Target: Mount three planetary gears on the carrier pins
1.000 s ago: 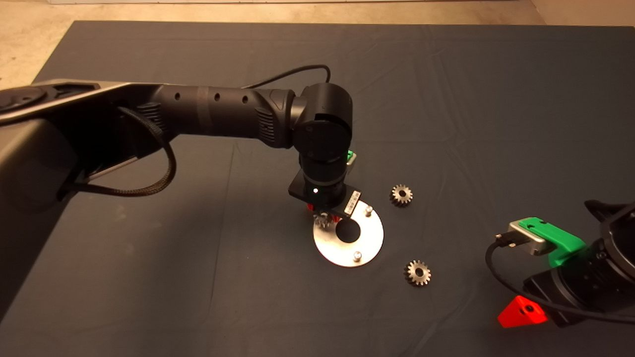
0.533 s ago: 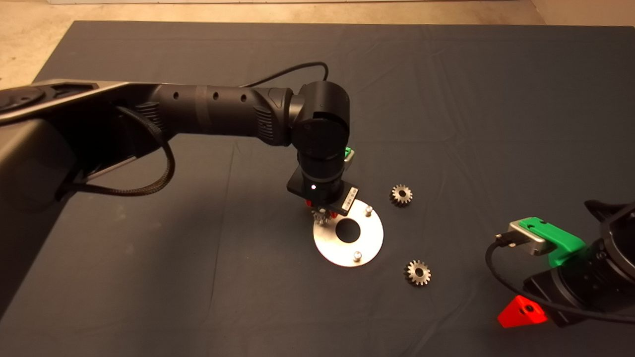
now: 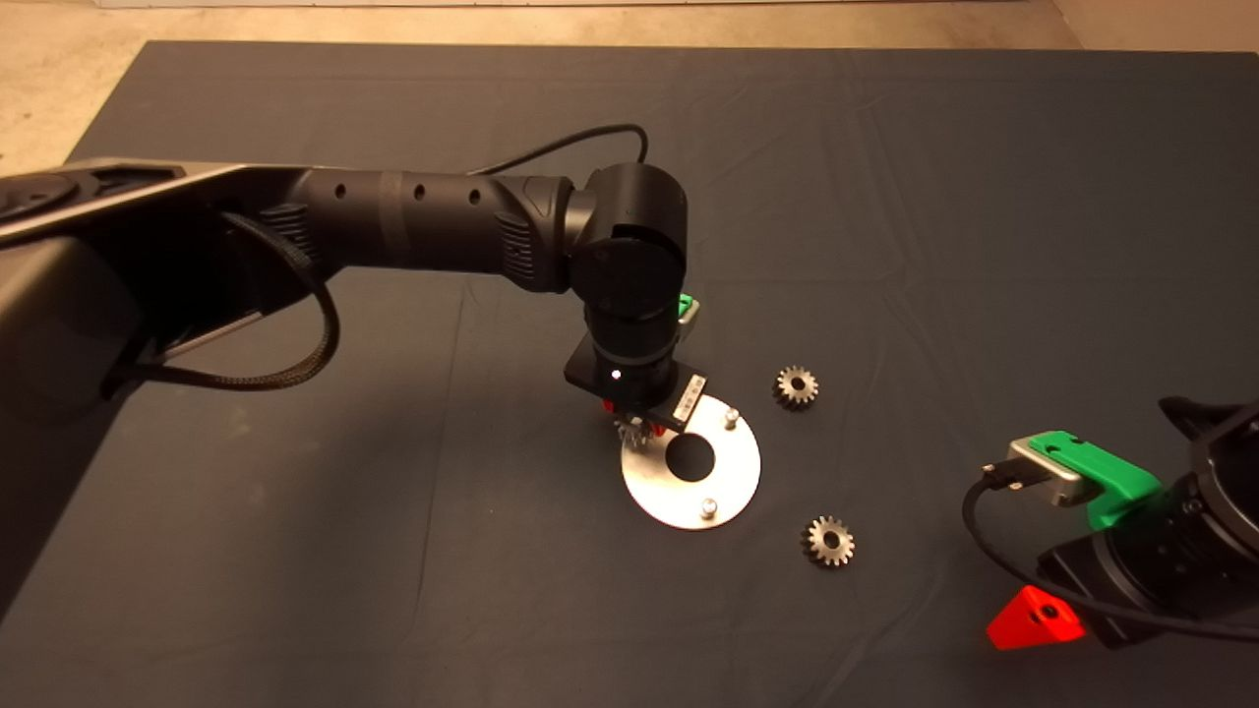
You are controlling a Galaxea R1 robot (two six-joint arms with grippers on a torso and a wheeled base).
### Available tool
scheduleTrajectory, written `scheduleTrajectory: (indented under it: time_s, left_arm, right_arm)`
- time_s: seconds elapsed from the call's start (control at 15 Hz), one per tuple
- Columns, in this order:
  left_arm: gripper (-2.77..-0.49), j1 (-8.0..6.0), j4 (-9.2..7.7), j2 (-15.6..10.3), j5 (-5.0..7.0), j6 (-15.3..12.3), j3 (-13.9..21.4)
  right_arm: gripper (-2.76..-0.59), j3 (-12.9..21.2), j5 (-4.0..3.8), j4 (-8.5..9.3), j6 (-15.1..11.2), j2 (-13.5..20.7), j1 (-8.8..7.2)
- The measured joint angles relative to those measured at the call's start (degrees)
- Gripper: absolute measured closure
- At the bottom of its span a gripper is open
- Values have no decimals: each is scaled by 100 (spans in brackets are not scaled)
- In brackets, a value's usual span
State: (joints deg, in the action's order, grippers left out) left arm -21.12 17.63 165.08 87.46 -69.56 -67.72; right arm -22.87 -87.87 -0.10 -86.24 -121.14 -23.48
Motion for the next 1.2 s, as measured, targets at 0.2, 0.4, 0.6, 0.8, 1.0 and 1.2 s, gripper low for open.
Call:
scheduleTrajectory:
  time_s: [0.2, 0.4, 0.6, 0.8, 1.0, 1.2]
  left_arm:
    - [-91, 0, 0, 7, 0, -21, 2]
    - [-91, 0, 0, 35, -2, -45, 2]
    - [-91, 0, 0, 38, 0, -61, 2]
    - [-91, 1, 0, 49, -2, -63, 2]
    - [-91, 1, 1, 46, 0, -65, 2]
    - [-91, 1, 1, 46, 0, -63, 2]
  right_arm:
    - [-275, 0, 0, 0, 0, 0, 0]
    - [-275, 0, 0, 0, 0, 0, 0]
    - [-275, 0, 0, -1, 0, 0, 0]
    - [-275, 0, 0, 0, 0, 0, 0]
    - [-275, 0, 2, 0, 0, 0, 0]
    - [-275, 0, 0, 0, 0, 0, 0]
